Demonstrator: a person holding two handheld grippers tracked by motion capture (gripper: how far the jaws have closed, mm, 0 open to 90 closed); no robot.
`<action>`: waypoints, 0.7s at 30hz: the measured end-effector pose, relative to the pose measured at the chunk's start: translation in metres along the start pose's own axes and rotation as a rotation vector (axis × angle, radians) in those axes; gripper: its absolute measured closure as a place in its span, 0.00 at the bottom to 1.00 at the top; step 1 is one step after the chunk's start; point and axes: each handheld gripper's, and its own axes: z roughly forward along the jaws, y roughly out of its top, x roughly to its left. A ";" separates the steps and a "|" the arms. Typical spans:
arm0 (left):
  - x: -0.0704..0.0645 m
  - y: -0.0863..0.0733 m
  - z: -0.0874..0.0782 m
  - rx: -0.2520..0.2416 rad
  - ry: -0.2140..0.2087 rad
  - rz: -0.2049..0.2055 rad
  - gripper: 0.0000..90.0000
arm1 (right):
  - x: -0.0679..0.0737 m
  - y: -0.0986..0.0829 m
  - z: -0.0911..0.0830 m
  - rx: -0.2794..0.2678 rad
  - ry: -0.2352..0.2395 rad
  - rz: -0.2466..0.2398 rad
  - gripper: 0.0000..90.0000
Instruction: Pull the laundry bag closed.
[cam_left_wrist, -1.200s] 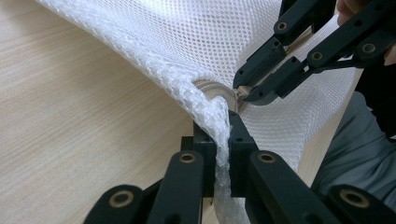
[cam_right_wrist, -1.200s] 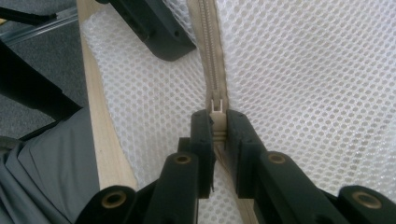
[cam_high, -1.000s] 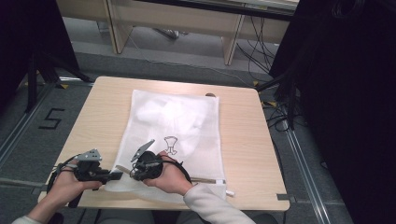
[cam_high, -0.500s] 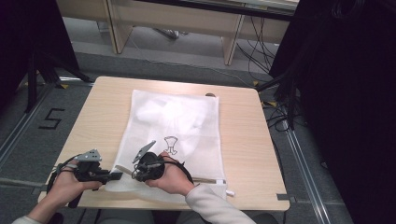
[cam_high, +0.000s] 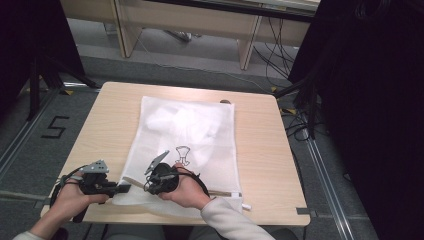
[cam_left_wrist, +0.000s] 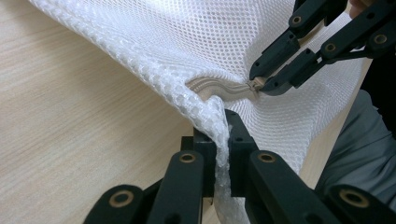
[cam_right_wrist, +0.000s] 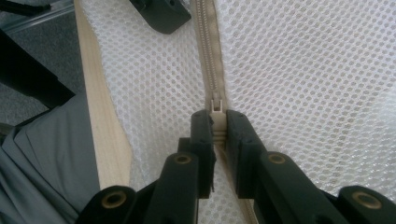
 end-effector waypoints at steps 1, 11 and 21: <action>0.000 0.000 0.000 -0.001 0.003 -0.001 0.95 | 0.000 0.000 0.000 0.000 0.000 0.000 0.92; 0.000 -0.001 0.001 -0.010 0.010 -0.002 0.95 | 0.000 -0.002 -0.001 0.013 0.002 0.009 0.91; 0.000 -0.001 0.002 -0.012 0.012 -0.002 0.95 | -0.002 -0.003 -0.002 0.017 0.003 0.014 0.92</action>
